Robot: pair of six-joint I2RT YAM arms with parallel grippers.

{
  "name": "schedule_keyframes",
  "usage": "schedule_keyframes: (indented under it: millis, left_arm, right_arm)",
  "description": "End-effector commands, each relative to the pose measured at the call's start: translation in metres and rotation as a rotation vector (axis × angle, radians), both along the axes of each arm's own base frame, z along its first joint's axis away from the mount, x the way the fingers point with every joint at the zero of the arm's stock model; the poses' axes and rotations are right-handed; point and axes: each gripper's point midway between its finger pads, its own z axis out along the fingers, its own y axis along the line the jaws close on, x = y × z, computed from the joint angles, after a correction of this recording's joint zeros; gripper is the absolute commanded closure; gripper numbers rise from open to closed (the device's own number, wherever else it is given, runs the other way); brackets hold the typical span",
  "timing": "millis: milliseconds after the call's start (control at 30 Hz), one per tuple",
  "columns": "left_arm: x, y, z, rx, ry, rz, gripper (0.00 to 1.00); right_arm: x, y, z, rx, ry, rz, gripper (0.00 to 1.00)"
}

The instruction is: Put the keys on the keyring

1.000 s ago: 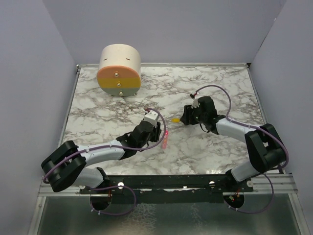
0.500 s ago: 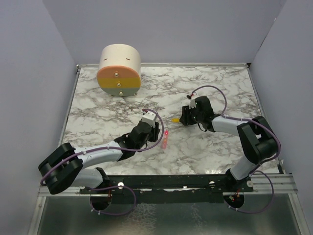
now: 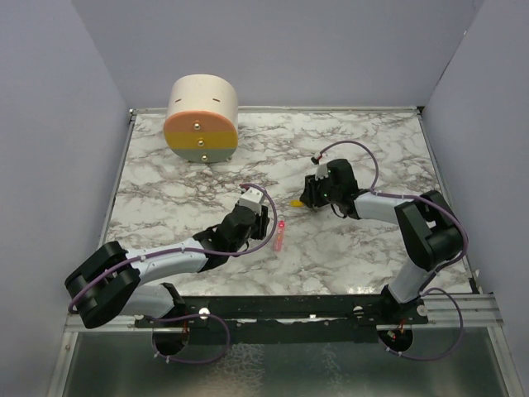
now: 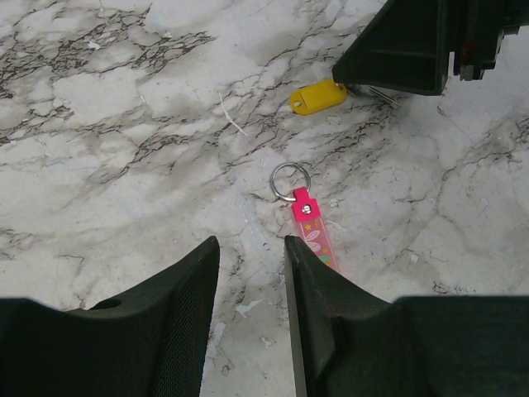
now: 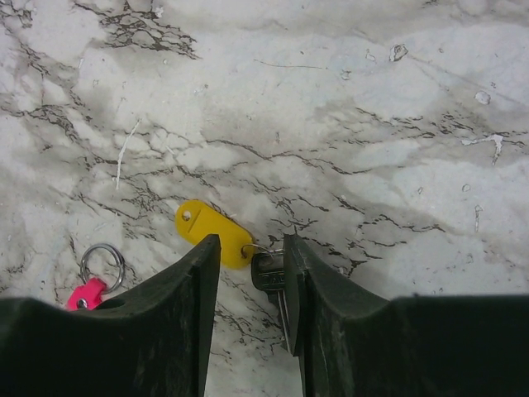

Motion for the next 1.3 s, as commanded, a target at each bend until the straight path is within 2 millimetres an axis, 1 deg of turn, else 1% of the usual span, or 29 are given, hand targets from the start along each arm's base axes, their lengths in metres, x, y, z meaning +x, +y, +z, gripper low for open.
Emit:
schedule_keyframes:
  millis: [0,500,633,767,900,933,1067,1267]
  left_arm:
    - [0.002,0.003,0.003,-0.003,-0.025,0.017,0.6]
    - [0.001,0.005,0.003,0.0,-0.03,0.021,0.6]
    - [0.002,0.005,0.004,0.002,-0.032,0.023,0.6]
    - [0.002,0.005,0.003,0.003,-0.031,0.023,0.6]
    - [0.003,0.005,0.003,0.004,-0.031,0.023,0.6]
    - [0.003,0.005,0.002,0.005,-0.03,0.024,0.6]
    - [0.002,0.005,0.001,0.007,-0.027,0.022,0.6]
    - [0.002,0.005,0.002,0.004,-0.029,0.025,0.6]
  right_arm:
    - [0.008,0.01,0.008,0.023,-0.039,0.042,0.64]
    - [0.004,0.01,-0.002,0.014,-0.008,0.051,0.69]
    - [0.004,0.01,-0.002,0.014,-0.007,0.052,0.75]
    - [0.004,0.011,-0.001,0.016,-0.009,0.052,0.85]
    - [0.004,0.01,0.0,0.015,-0.012,0.05,0.97]
    - [0.004,0.01,0.002,0.017,-0.014,0.051,0.99]
    - [0.002,0.01,0.004,0.021,-0.02,0.05,0.99]
    - [-0.001,0.009,0.016,0.04,-0.043,0.045,0.99]
